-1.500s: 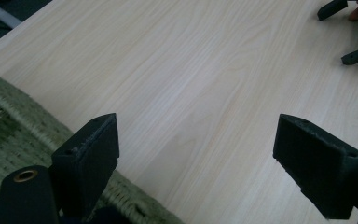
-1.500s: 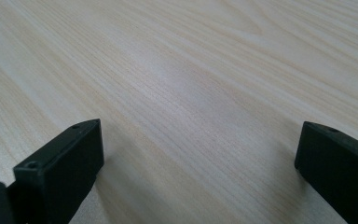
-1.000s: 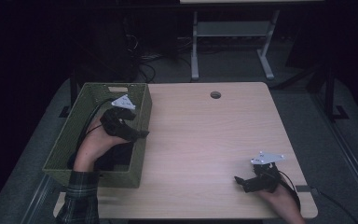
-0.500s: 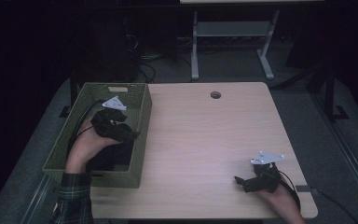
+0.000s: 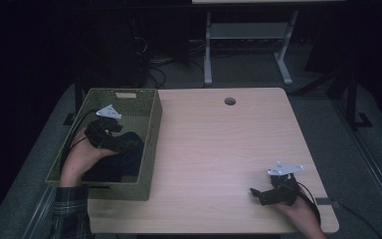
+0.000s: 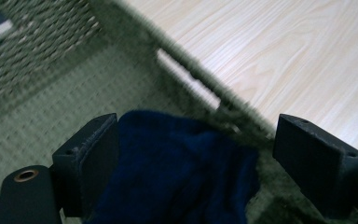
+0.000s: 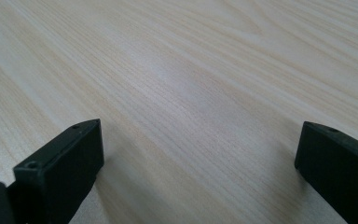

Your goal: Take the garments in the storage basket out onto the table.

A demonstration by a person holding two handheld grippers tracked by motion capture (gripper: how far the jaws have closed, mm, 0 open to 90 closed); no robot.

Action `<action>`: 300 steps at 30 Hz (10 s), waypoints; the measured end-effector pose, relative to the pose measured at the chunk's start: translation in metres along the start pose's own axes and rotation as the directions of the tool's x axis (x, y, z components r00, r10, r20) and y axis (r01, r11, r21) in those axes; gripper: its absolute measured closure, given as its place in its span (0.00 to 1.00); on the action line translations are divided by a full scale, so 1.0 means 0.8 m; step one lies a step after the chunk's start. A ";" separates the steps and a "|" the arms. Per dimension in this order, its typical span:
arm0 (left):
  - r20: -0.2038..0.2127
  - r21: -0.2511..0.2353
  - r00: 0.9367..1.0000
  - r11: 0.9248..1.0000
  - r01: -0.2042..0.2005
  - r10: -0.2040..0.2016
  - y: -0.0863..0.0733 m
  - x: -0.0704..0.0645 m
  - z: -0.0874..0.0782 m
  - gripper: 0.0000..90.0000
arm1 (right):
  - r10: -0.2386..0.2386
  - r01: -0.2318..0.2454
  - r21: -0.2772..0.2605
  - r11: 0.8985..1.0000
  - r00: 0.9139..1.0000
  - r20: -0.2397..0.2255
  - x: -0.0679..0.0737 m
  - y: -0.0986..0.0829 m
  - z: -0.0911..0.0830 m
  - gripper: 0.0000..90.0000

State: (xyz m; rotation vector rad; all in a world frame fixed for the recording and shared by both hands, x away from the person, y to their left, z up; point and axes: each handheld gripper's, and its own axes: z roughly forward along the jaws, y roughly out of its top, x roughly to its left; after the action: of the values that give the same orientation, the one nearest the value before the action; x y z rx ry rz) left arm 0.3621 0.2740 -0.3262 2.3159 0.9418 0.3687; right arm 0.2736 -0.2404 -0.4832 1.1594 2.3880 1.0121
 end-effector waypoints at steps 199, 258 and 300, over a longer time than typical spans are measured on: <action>0.401 -0.068 0.887 0.973 -0.221 0.229 0.196 -0.223 0.123 0.66 | 0.004 -0.004 0.001 1.000 1.000 0.002 0.000 0.000 0.000 0.01; 0.411 -0.176 0.890 0.975 -0.137 0.199 0.129 -0.202 0.134 0.56 | 0.007 -0.007 0.008 1.000 1.000 -0.003 0.001 0.000 -0.001 0.01; 0.339 0.024 0.922 0.978 -0.206 0.186 0.016 -0.221 0.214 0.97 | 0.006 -0.006 0.010 1.000 1.000 0.000 0.002 0.000 -0.001 0.01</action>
State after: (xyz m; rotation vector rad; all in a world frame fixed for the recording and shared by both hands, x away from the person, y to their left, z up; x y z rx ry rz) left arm 0.3219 0.0685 -0.4567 2.4322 0.5616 0.0201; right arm 0.2720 -0.2397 -0.4827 1.1707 2.3944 1.0031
